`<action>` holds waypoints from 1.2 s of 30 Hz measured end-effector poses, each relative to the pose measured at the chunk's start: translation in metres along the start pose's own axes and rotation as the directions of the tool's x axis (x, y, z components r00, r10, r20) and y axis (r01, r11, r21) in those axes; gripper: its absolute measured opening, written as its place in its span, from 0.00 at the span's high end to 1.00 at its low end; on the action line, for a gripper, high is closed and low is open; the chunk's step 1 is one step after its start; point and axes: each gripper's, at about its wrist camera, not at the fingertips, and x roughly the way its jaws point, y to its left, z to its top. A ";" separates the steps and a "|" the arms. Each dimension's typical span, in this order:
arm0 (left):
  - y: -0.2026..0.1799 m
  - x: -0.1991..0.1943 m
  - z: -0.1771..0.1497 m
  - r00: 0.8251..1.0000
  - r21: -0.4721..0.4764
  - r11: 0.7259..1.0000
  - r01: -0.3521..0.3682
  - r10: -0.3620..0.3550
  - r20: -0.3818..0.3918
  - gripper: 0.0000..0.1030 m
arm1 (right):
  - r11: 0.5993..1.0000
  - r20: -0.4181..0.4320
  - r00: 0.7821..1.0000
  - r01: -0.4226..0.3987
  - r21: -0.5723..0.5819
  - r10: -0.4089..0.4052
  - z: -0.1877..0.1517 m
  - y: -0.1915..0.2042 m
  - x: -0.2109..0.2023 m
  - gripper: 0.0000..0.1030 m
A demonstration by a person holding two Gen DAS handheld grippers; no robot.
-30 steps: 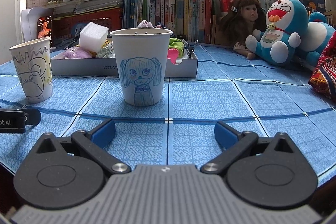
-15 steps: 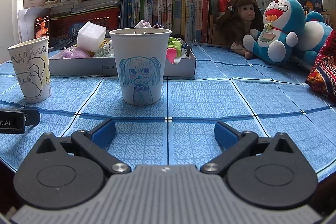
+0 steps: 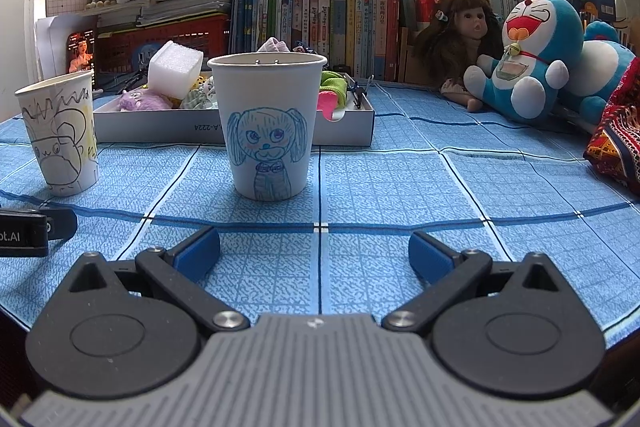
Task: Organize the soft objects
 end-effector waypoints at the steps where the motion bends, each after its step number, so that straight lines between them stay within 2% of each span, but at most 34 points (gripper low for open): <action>1: 0.000 0.000 0.000 1.000 0.000 1.000 0.000 0.000 0.000 0.00 | 1.000 0.000 1.000 0.000 0.000 0.000 0.000 0.000 0.000 0.00; 36: -0.001 -0.002 -0.002 1.000 0.006 1.000 0.001 -0.001 0.009 0.00 | 1.000 -0.009 1.000 0.000 0.001 0.000 0.001 0.001 0.001 0.00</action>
